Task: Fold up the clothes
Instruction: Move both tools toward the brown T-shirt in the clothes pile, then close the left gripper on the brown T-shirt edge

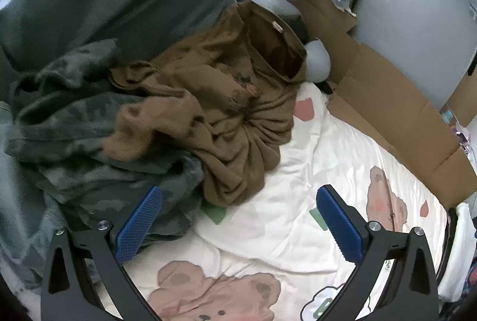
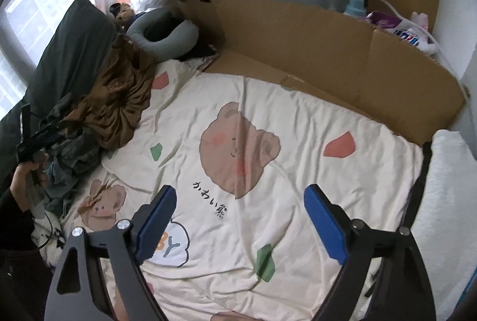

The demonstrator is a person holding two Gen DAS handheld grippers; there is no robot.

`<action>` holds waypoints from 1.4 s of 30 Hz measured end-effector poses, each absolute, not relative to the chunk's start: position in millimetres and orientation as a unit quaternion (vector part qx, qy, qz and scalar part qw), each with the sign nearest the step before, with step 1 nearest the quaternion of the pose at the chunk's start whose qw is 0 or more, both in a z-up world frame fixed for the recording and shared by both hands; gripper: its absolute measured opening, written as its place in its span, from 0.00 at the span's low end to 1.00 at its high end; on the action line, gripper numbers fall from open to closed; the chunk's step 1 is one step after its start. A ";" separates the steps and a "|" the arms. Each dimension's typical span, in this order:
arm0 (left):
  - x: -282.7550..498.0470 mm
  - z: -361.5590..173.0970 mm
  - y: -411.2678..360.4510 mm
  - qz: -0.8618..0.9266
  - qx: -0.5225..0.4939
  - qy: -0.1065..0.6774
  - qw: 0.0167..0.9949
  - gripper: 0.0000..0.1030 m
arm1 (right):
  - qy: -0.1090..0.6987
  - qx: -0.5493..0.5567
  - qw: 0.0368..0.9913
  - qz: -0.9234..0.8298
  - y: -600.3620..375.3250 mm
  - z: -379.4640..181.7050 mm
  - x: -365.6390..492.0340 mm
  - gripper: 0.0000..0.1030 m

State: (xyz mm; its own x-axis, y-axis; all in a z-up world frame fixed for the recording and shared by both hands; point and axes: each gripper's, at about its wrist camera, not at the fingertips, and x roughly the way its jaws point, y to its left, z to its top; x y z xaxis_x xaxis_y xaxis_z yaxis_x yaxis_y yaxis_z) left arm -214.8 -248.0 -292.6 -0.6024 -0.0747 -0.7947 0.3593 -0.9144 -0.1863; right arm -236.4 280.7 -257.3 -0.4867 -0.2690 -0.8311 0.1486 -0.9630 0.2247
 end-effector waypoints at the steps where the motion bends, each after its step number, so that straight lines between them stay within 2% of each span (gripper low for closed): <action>1: -216.6 -297.9 -245.3 -0.879 0.429 0.168 0.121 1.00 | -0.062 0.494 0.125 -0.858 279.0 -261.6 -236.6 0.85; 10: -234.7 -348.6 -220.9 -0.878 0.429 0.187 0.106 1.00 | -0.052 0.506 0.155 -0.847 266.5 -300.1 -233.7 0.84; 23: -252.6 -399.9 -212.9 -0.886 0.428 0.133 0.121 1.00 | -0.049 0.535 0.154 -0.829 261.5 -341.8 -222.6 0.84; 31: -255.0 -421.2 -234.3 -0.872 0.428 0.197 0.132 1.00 | -0.044 0.550 0.159 -0.819 256.7 -351.7 -220.4 0.84; 32: -255.4 -423.1 -236.6 -0.871 0.429 0.201 0.134 0.99 | -0.042 0.550 0.160 -0.818 255.2 -352.1 -220.3 0.84; 34: -257.9 -428.4 -239.9 -0.867 0.435 0.201 0.138 0.87 | -0.041 0.553 0.163 -0.816 252.9 -354.2 -220.7 0.84; 42: -274.1 -445.5 -236.3 -0.857 0.462 0.163 0.160 0.85 | -0.039 0.561 0.165 -0.810 249.4 -358.5 -221.0 0.84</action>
